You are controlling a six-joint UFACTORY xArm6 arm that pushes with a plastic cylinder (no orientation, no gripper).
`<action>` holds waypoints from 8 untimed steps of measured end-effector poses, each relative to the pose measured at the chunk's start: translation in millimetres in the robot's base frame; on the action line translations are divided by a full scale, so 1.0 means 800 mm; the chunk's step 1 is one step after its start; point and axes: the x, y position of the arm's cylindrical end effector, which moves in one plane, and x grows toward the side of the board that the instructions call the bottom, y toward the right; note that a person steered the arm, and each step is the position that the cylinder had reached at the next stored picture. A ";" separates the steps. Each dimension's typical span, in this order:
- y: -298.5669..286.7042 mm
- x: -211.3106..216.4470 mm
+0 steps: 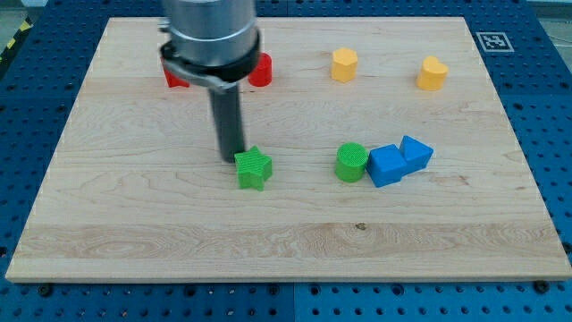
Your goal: Push the green blocks close left to the blue blocks
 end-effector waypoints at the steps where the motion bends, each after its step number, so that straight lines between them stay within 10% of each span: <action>1: -0.045 0.028; 4: 0.124 0.032; 8: 0.124 -0.032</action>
